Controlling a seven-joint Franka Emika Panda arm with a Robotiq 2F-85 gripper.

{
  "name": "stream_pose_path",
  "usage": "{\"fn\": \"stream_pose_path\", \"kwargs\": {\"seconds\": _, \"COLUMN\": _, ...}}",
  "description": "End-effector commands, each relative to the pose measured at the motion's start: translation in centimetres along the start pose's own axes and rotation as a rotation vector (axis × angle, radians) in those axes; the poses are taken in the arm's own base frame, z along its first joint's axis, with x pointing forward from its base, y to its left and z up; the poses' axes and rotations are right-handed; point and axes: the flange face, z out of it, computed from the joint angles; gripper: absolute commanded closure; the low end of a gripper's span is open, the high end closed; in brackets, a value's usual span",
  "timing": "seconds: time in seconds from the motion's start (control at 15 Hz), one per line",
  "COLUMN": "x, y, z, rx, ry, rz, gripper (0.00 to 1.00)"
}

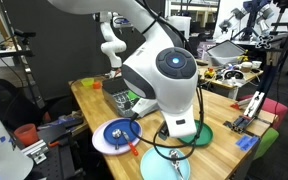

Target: Pick up the silver spoon from the green plate and put it on the light blue plate.

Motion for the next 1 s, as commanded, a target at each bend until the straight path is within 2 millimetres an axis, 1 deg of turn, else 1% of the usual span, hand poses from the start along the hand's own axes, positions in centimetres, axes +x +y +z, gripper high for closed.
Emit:
{"fn": "stream_pose_path", "kwargs": {"seconds": 0.0, "x": -2.3, "y": 0.1, "z": -0.1, "rx": 0.019, "ry": -0.152, "rz": -0.132, "gripper": 0.00}}
{"fn": "stream_pose_path", "kwargs": {"seconds": 0.2, "x": -4.7, "y": -0.5, "z": 1.4, "rx": -0.023, "ry": -0.262, "rz": -0.279, "gripper": 0.00}}
{"fn": "stream_pose_path", "kwargs": {"seconds": 0.27, "x": -5.4, "y": -1.0, "z": 2.2, "rx": -0.042, "ry": -0.291, "rz": -0.330, "gripper": 0.00}}
{"fn": "stream_pose_path", "kwargs": {"seconds": 0.4, "x": -7.1, "y": -1.1, "z": 2.7, "rx": -0.075, "ry": -0.333, "rz": -0.417, "gripper": 0.00}}
{"fn": "stream_pose_path", "kwargs": {"seconds": 0.53, "x": -8.2, "y": -1.1, "z": 3.2, "rx": -0.102, "ry": -0.358, "rz": -0.491, "gripper": 0.00}}
{"fn": "stream_pose_path", "kwargs": {"seconds": 0.67, "x": -8.8, "y": -0.8, "z": 3.4, "rx": -0.125, "ry": -0.376, "rz": -0.548, "gripper": 0.00}}
{"fn": "stream_pose_path", "kwargs": {"seconds": 0.8, "x": -9.1, "y": -0.2, "z": 3.4, "rx": -0.179, "ry": -0.400, "rz": -0.581, "gripper": 0.00}}
{"fn": "stream_pose_path", "kwargs": {"seconds": 0.87, "x": -8.5, "y": -0.7, "z": 4.1, "rx": -0.152, "ry": -0.382, "rz": -0.539, "gripper": 0.00}}
{"fn": "stream_pose_path", "kwargs": {"seconds": 0.93, "x": -8.5, "y": -0.6, "z": 4.1, "rx": -0.159, "ry": -0.385, "rz": -0.542, "gripper": 0.00}}
